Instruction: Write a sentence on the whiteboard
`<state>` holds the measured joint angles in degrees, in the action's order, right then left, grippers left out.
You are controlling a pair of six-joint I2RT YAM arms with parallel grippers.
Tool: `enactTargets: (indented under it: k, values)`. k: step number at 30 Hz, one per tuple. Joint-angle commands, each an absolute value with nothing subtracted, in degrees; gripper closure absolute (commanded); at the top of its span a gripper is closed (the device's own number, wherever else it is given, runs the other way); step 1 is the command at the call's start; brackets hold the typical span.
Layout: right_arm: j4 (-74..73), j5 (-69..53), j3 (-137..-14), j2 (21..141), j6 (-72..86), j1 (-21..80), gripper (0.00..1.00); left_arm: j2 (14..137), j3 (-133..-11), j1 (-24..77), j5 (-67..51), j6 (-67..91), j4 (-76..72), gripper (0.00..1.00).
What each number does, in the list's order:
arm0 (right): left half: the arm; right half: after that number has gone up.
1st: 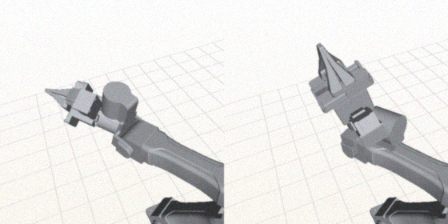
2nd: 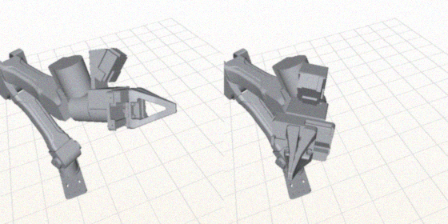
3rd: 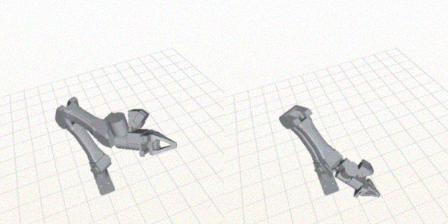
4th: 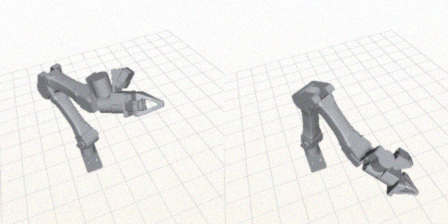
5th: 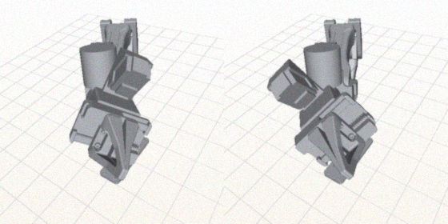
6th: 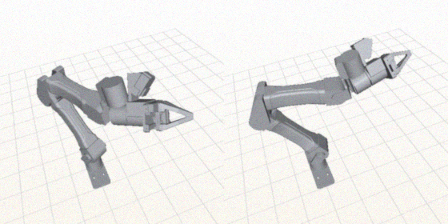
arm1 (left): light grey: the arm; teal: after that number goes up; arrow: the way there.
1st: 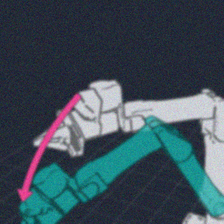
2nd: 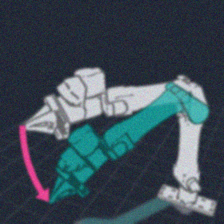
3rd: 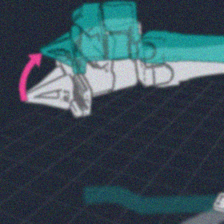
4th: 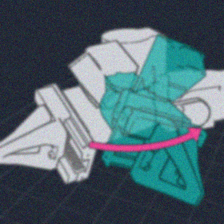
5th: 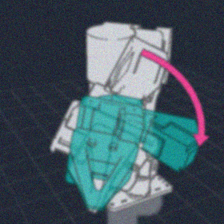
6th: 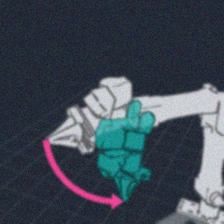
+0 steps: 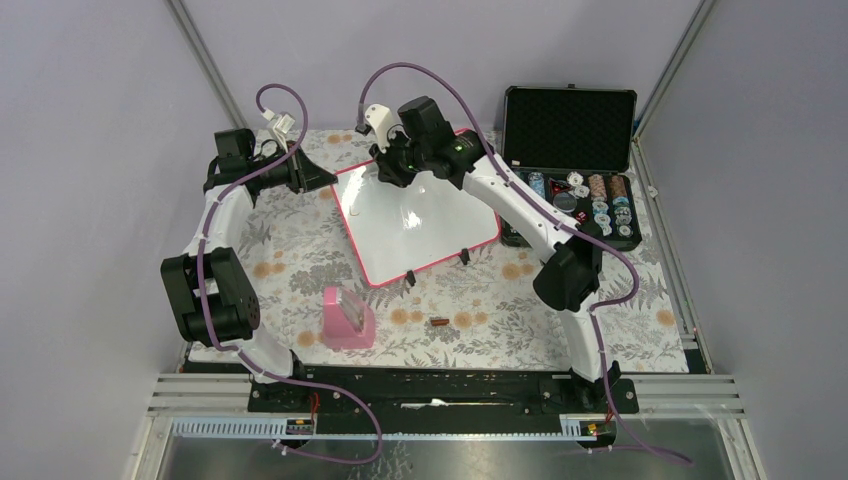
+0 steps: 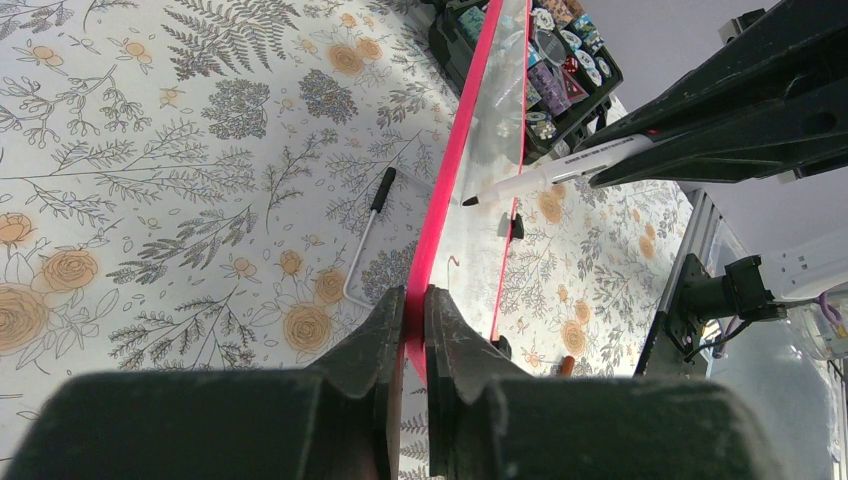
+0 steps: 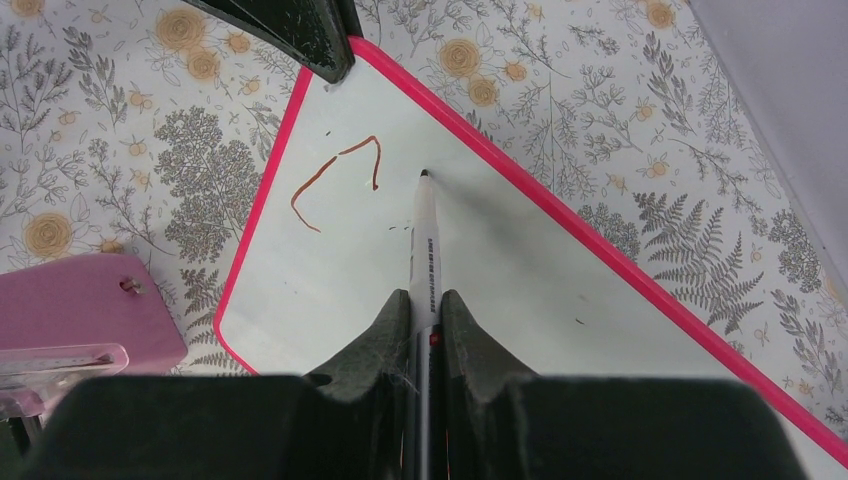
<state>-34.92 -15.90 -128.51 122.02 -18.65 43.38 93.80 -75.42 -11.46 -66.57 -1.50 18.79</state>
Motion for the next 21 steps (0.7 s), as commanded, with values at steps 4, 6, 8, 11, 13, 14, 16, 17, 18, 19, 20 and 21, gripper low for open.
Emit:
enactTargets:
  k: [4,6,8,11,13,14,16,17,18,19,20,21]
  values:
    - [-34.5,-16.2,-127.1,120.8,-19.1,43.6,1.0,91.8,-76.2,-10.2,-67.0,-3.0,19.5,1.0]
    - [-34.5,-16.5,-126.0,120.3,-19.2,43.6,1.0,91.9,-76.2,-10.1,-66.9,-3.1,19.6,1.0]
    - [-34.5,-17.0,-124.7,119.8,-19.2,43.7,1.0,91.9,-76.1,-10.2,-67.0,-3.1,19.5,1.0]
    - [-34.3,-17.1,-121.9,118.7,-19.6,44.1,1.0,91.9,-76.0,-10.2,-66.9,-3.0,19.6,1.0]
    - [-33.1,-17.1,-119.6,117.8,-19.6,44.4,1.0,91.9,-76.0,-10.1,-67.0,-3.0,19.6,1.0]
    - [-32.5,-16.9,-118.6,117.2,-19.6,44.4,1.0,91.9,-76.0,-10.1,-67.0,-3.0,19.6,1.0]
    - [-32.0,-16.9,-117.0,116.5,-19.6,44.6,1.0,91.9,-76.0,-10.1,-67.0,-3.1,19.7,1.0]
    - [-32.1,-17.0,-116.5,116.3,-19.6,44.7,1.0,91.9,-76.0,-10.1,-67.1,-3.1,19.7,1.0]
    - [-31.9,-17.1,-115.7,116.1,-19.6,44.9,1.0,91.8,-75.9,-10.1,-67.0,-3.1,19.7,1.0]
    - [-31.5,-17.1,-114.9,115.7,-19.5,45.0,1.0,91.7,-75.9,-10.2,-67.0,-3.1,19.6,1.0]
    - [-31.0,-17.1,-114.2,115.4,-19.5,45.1,1.0,91.7,-75.9,-10.1,-67.0,-3.0,19.6,1.0]
    - [-30.8,-17.1,-113.6,115.1,-19.6,45.2,1.0,91.7,-75.8,-10.1,-67.0,-3.0,19.6,1.0]
